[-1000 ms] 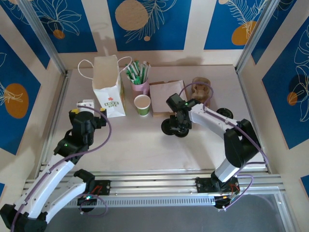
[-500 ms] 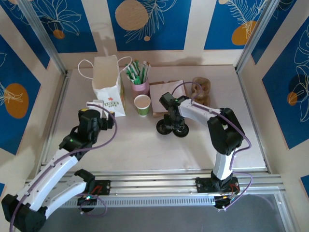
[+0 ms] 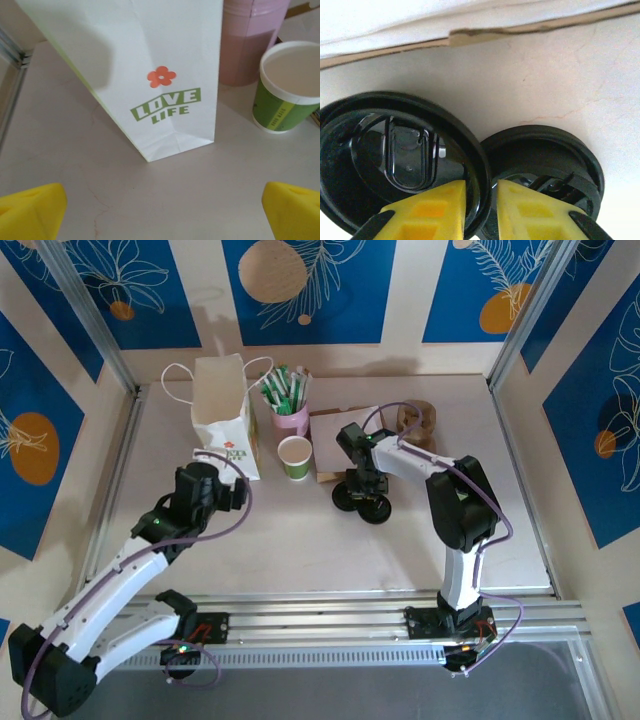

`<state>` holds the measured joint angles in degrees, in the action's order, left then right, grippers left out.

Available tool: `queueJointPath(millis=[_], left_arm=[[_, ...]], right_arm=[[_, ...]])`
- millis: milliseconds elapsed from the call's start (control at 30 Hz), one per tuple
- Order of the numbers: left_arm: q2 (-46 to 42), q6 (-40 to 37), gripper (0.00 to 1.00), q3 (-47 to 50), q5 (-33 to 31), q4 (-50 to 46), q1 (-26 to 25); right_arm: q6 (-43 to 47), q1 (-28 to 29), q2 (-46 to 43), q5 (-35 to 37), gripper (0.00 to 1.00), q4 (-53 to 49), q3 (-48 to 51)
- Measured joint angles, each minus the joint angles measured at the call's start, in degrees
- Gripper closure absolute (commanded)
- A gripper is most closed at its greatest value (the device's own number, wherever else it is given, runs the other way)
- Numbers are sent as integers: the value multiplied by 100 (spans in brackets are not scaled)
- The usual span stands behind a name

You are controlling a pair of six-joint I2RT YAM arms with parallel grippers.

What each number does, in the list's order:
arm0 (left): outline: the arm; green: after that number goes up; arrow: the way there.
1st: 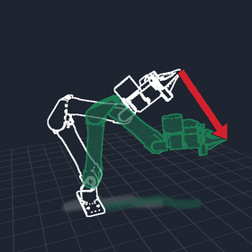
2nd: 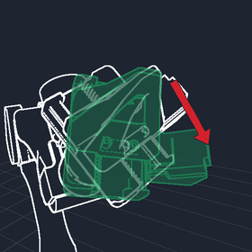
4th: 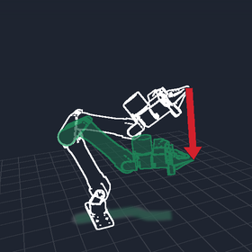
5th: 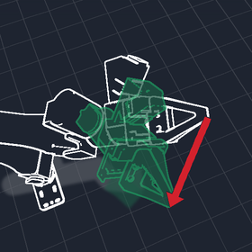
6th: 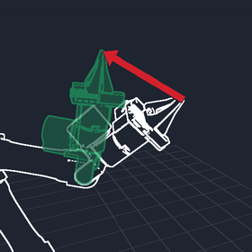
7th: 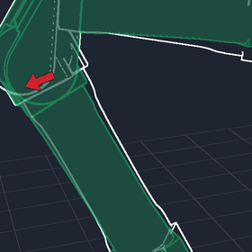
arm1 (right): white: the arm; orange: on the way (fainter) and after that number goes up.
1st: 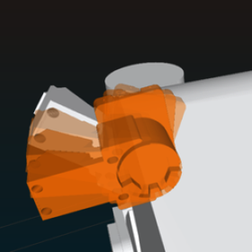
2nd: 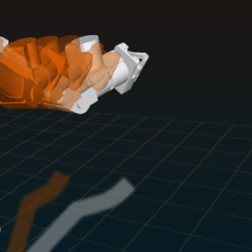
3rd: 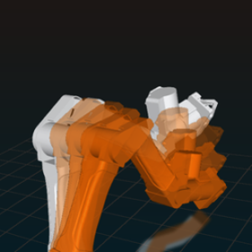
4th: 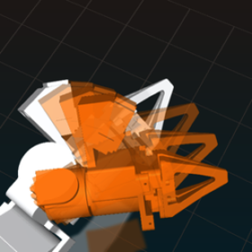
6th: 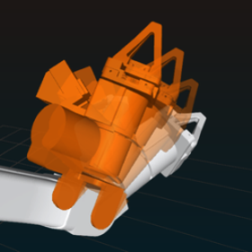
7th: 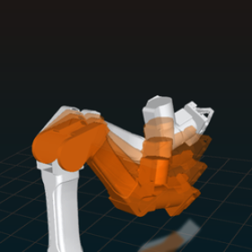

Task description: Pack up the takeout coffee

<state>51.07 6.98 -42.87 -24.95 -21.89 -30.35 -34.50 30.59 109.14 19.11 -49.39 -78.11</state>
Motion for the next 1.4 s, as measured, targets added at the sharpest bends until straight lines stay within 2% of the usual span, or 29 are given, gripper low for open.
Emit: queueJointPath(millis=[100,200,367,567,667,867,1100,1267,1400], left_arm=[[201,22,0,-79,164,-44,-35],[448,133,0,-221,367,-133,-83],[1071,446,0,-791,710,-485,-162],[2284,962,2,-2046,992,-1130,-214],[2959,1287,7,-2695,1104,-1447,-234],[4148,1858,12,-3659,1189,-2011,-284],[5178,2365,27,-4649,1204,-2524,-295],[5615,2597,45,-5121,1121,-2691,-310],[5855,2688,53,-5333,1082,-2750,-317]], right_arm=[[94,-72,22,2,65,-83,-142],[146,-140,17,7,63,-122,-299],[240,-188,-199,20,52,-205,-317],[313,-195,-1244,-48,32,-260,-74],[321,-177,-1768,-70,27,-284,120],[337,-166,-2817,-109,20,-424,636],[339,-68,-4068,-157,18,-595,850],[339,17,-4505,-162,19,-723,966],[337,48,-4712,-177,19,-826,1115]])
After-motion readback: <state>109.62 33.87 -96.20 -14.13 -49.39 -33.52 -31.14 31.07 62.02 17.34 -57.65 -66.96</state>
